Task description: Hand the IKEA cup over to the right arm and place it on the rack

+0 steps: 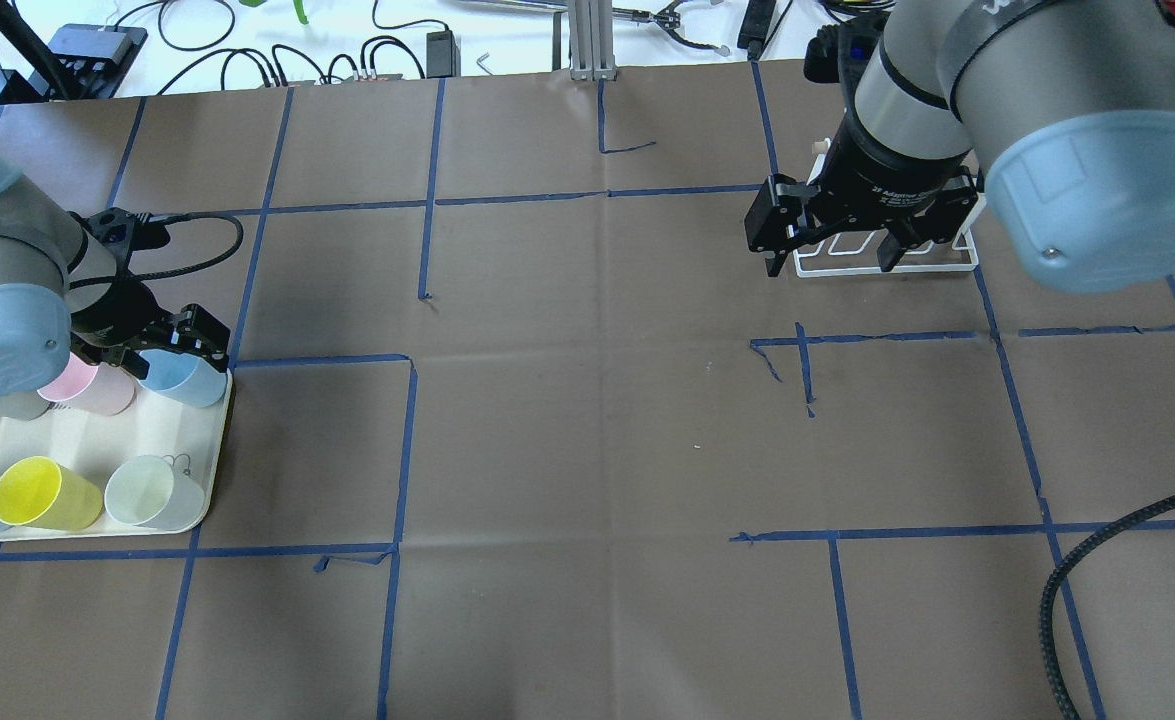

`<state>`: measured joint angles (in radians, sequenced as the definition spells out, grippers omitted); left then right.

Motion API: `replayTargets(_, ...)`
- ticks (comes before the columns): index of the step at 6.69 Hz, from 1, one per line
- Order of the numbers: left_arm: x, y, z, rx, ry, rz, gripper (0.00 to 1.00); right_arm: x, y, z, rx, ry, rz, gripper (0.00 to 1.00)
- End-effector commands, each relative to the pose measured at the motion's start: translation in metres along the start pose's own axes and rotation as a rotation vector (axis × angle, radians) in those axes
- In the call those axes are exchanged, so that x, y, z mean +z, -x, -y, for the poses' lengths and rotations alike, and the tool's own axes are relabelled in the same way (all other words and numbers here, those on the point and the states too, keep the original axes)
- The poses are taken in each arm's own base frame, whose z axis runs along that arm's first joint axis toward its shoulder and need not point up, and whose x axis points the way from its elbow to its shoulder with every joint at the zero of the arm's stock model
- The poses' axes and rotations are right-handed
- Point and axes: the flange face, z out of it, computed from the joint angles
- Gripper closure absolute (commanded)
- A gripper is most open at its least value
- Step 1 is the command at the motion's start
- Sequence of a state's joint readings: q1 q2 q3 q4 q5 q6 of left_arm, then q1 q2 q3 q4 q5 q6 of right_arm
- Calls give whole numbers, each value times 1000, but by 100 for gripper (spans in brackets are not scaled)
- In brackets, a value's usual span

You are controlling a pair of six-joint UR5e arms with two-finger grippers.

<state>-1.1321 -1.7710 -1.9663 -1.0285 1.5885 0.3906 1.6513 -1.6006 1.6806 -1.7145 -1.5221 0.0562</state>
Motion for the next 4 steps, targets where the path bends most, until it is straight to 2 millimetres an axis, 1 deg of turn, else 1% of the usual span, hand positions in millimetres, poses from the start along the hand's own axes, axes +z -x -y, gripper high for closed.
replayTargets(1,18,2,6,18,11,-2,1,13,1,10,-11,-139,16,0)
replayTargets(2,19,3,7,19,6,-2,1,30,7,11,-20,-200,95,0)
replayTargets(3,20,3,8,21,6,-2,1,42,15,6,-37,-275,184,0)
replayTargets(4,20,4,8,19,7,-1,9,53,19,0,-50,-343,249,0)
